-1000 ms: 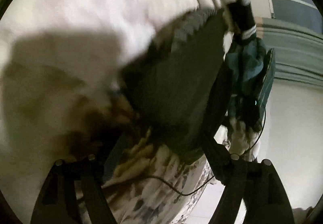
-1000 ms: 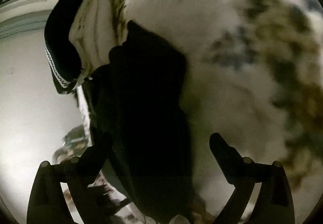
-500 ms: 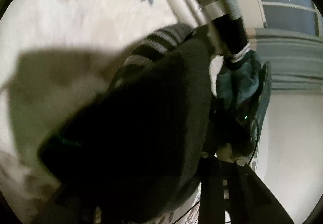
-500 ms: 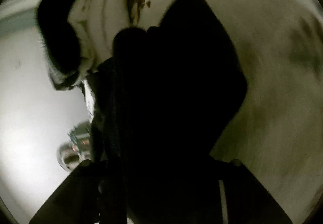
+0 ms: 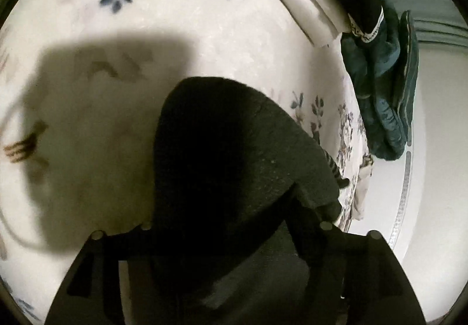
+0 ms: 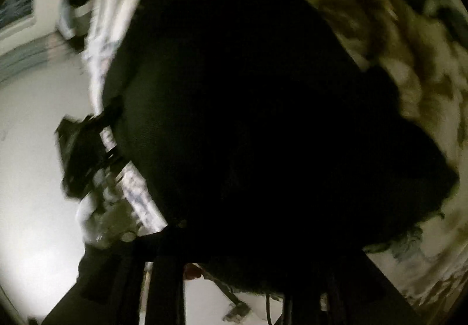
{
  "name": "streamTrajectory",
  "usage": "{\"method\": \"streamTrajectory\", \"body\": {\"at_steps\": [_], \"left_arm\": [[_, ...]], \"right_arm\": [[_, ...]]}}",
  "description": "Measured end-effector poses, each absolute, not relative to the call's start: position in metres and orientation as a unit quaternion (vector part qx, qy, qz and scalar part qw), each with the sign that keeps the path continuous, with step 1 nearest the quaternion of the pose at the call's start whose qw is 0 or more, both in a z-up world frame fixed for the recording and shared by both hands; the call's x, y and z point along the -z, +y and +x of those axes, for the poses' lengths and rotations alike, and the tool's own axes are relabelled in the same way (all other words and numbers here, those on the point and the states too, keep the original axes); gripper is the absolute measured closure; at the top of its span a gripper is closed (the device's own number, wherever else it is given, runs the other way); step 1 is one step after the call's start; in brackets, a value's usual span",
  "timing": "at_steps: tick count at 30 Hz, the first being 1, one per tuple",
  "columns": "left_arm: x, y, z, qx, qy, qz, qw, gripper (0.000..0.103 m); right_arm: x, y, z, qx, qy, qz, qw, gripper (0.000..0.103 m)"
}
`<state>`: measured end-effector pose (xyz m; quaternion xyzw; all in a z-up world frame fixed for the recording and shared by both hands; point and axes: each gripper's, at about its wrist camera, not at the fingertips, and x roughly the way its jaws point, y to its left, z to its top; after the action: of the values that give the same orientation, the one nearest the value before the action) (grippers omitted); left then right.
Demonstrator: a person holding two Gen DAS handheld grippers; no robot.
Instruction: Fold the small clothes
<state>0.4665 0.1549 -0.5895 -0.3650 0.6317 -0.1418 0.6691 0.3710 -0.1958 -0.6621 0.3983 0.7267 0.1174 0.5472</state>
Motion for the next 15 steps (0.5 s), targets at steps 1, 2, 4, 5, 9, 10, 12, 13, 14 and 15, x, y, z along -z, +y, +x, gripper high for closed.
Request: {"method": "streamTrajectory", "body": {"at_steps": [1,2,4,5,9,10,12,13,14,15], "left_arm": [[0.585,0.155,0.468,0.14,0.628,-0.368,0.672,0.042],[0.579,0.157,0.46,0.135,0.621,-0.368,0.679,0.042],[0.558,0.163,0.438,0.114,0.608,-0.355,0.701,0.042],[0.545,0.164,0.428,0.104,0.599,-0.344,0.716,0.042],[0.494,0.184,0.367,0.043,0.58,-0.297,0.758,0.041],[0.488,0.191,0.347,0.023,0.584,-0.285,0.76,0.041],[0.492,0.2,0.315,-0.009,0.595,-0.27,0.757,0.041],[0.501,0.2,0.299,-0.027,0.606,-0.259,0.752,0.04],[0.513,0.199,0.288,-0.041,0.617,-0.241,0.748,0.04],[0.532,0.196,0.274,-0.063,0.633,-0.21,0.743,0.04]], "right_arm": [[0.667,-0.198,0.37,-0.109,0.734,0.404,0.536,0.047],[0.669,-0.203,0.372,-0.104,0.738,0.41,0.525,0.046],[0.664,-0.216,0.37,-0.108,0.744,0.407,0.519,0.038],[0.656,-0.223,0.367,-0.112,0.749,0.397,0.519,0.033],[0.628,-0.263,0.342,-0.106,0.768,0.374,0.508,0.027],[0.62,-0.273,0.334,-0.099,0.774,0.368,0.505,0.027],[0.606,-0.29,0.329,-0.084,0.775,0.349,0.52,0.027],[0.598,-0.295,0.335,-0.078,0.775,0.333,0.532,0.027],[0.589,-0.3,0.344,-0.073,0.769,0.309,0.554,0.027],[0.578,-0.298,0.357,-0.074,0.76,0.292,0.576,0.027]]}}
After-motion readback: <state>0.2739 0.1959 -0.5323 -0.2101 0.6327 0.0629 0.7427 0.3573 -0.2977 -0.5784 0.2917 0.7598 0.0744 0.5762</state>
